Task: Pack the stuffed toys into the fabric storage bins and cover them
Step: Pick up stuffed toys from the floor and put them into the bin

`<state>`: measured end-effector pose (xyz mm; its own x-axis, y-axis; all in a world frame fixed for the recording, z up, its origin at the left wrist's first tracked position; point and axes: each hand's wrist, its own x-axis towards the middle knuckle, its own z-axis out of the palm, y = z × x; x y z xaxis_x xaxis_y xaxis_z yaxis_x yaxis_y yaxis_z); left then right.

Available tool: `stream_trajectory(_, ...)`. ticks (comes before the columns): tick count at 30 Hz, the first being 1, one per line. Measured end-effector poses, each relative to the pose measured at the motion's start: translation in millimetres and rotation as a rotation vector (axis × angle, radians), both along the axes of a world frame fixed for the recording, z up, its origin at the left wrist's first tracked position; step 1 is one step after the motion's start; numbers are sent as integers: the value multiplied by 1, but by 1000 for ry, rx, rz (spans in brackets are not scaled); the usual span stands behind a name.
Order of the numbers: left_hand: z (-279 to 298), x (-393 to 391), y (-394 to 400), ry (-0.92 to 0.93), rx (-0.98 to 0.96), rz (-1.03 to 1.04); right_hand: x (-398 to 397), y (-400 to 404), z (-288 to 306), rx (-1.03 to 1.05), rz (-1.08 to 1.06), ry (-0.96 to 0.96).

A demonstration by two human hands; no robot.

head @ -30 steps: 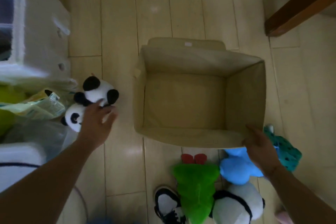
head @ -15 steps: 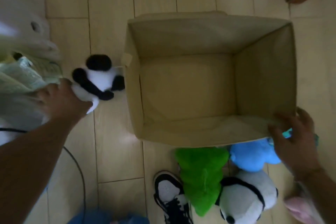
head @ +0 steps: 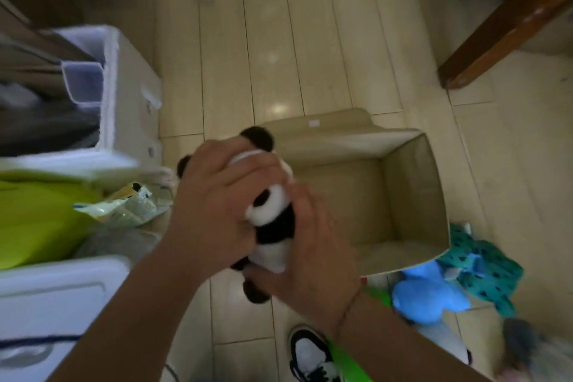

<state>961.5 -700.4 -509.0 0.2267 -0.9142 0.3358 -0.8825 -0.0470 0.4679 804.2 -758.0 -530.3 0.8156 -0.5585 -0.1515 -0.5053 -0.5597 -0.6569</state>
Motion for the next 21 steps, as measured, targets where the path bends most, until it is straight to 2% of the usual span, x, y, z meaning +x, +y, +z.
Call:
stream_trajectory(2,-8,-10,-24,16,-4,86,3,-17,-13,250,-193,-92)
stream_trajectory(4,-41,-15,-29,35,159,293,-1,-38,-42,465,-366,-194)
stream_trajectory(5,-64,-19,-27,96,271,415,-5,-49,-62,519,-423,-187)
stream_trajectory(7,-110,-29,-14,286,556,614,-3,-62,-114,523,-424,-63)
stream_trajectory(9,-152,-46,8,517,727,649,2,-63,-170,519,-363,73)
stream_trajectory(11,-178,-63,24,687,674,582,8,-58,-219,525,-272,185)
stream_trajectory(14,-195,-76,42,659,593,519,19,-45,-275,567,-162,312)
stream_trajectory(16,-200,-77,47,637,558,522,23,-45,-299,518,-136,352)
stream_trajectory(19,-204,-73,50,605,574,560,29,-47,-306,410,-113,378)
stream_trajectory(21,-200,-74,54,631,560,539,32,-49,-293,445,-111,444)
